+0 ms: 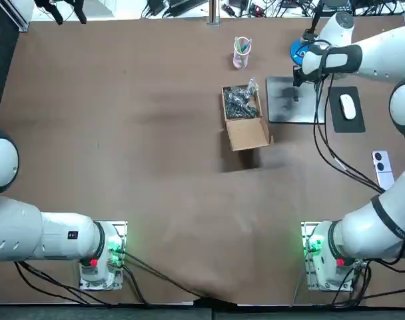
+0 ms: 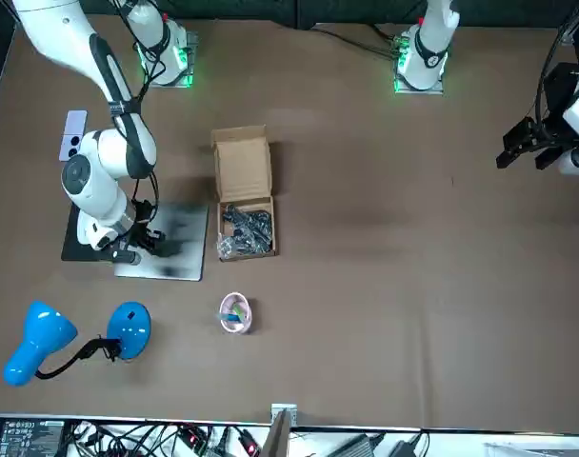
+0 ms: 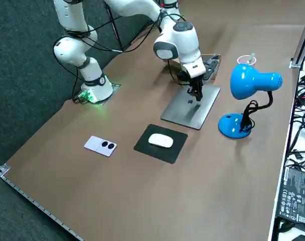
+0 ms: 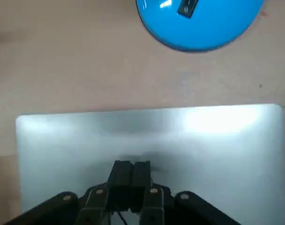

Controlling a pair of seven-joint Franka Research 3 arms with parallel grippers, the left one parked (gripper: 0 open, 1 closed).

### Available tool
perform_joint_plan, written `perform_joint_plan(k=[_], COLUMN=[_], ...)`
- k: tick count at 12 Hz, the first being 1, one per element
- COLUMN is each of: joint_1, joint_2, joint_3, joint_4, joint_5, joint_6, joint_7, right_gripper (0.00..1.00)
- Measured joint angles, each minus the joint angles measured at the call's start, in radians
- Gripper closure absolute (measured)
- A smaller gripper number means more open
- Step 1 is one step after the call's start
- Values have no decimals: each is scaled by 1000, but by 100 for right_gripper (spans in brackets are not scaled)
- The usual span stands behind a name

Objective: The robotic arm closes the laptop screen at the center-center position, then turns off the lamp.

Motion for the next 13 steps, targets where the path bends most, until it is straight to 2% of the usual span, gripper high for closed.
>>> perform_joint_plan(k=[4, 13], joint_1=[6, 11], joint_2=[-12, -131], joint_3=[0, 1], joint_4=[27, 159], joint_5=[-1, -37], joint_6=[-24, -335], joint_7=[0, -1], right_gripper=[99, 99])
